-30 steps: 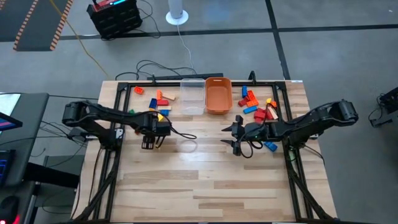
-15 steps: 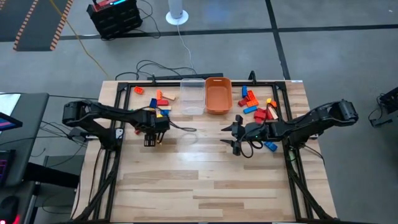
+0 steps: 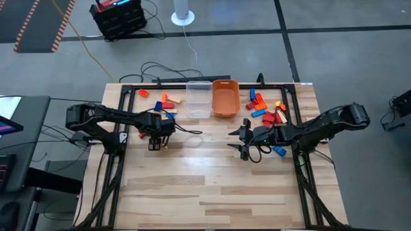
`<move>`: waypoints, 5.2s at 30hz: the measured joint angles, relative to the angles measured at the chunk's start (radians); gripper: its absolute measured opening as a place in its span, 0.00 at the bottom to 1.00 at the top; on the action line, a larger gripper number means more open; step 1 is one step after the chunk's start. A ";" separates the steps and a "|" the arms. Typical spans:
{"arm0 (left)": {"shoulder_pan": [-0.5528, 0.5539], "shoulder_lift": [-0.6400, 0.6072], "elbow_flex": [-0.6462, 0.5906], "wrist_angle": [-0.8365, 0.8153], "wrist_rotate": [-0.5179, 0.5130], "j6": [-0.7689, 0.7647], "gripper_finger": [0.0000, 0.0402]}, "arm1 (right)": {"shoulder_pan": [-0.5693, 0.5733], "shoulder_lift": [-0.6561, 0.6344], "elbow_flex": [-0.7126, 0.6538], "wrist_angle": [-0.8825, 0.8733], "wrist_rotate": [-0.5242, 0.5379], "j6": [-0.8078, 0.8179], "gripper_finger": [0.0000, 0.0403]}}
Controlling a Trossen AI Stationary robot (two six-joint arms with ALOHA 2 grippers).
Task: Sort blocks by size
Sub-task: Put the green triangle block into the clear bin, then put the yellow rectangle block into the orange bin
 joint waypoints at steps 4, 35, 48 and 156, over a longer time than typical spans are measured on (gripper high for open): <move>0.000 -0.002 0.000 -0.035 -0.001 -0.027 0.52 | 0.000 0.000 0.000 0.005 0.000 0.000 0.63; 0.012 -0.001 0.001 -0.051 0.007 -0.092 0.19 | 0.000 0.000 0.000 0.020 0.000 0.000 0.63; 0.012 -0.023 0.252 -0.019 0.139 -0.074 0.19 | -0.002 -0.045 0.031 -0.138 0.000 0.025 0.63; 0.212 -0.173 0.065 0.224 0.318 -0.234 0.31 | 0.139 -0.042 0.207 -0.236 0.211 -0.285 0.57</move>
